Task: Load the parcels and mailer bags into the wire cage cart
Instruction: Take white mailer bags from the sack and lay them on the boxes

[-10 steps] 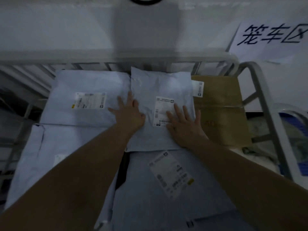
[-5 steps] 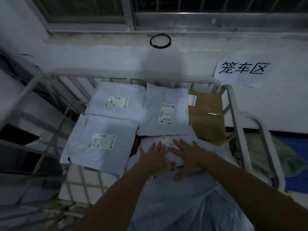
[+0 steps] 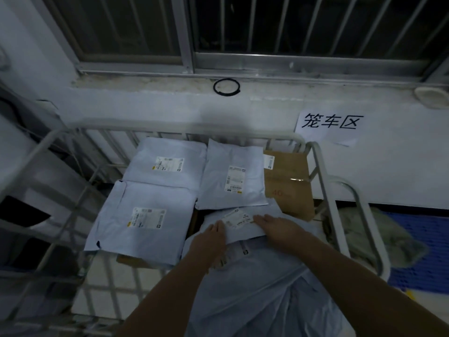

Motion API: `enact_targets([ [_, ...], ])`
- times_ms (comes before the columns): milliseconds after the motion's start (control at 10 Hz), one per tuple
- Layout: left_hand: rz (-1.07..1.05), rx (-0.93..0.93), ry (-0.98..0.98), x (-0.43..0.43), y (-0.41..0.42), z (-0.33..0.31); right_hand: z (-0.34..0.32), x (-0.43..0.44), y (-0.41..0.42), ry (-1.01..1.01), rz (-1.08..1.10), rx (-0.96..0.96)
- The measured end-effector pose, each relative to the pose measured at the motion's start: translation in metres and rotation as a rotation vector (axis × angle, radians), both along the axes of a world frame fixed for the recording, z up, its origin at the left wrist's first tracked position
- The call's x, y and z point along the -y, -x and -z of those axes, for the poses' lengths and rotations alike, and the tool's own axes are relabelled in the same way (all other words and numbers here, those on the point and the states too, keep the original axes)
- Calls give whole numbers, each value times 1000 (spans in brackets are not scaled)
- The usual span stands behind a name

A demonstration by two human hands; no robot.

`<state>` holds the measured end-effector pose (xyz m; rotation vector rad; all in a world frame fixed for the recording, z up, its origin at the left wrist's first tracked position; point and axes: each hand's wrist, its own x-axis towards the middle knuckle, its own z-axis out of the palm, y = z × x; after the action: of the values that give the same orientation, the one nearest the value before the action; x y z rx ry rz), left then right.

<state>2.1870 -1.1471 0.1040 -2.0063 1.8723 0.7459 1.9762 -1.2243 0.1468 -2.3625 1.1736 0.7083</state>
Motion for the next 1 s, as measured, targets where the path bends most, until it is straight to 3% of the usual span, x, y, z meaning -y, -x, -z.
enact_targets([
  [100,-77,-78,54,10,1,-33,-24,2,2,109,-45,-43],
  [200,-120,-145,128,27,3,-65,-15,23,15,293,68,407],
  [300,-3,-92,82,37,8,-82,-34,30,26,363,8,314],
  [400,67,-165,75,36,17,-95,-77,16,37,312,-110,75],
  [600,222,-64,-15,65,45,-137,-115,17,58,124,235,105],
  [800,179,-91,45,121,86,-179,-135,65,91,190,281,74],
  [1000,252,-4,146,214,105,-218,-168,143,116,307,291,136],
])
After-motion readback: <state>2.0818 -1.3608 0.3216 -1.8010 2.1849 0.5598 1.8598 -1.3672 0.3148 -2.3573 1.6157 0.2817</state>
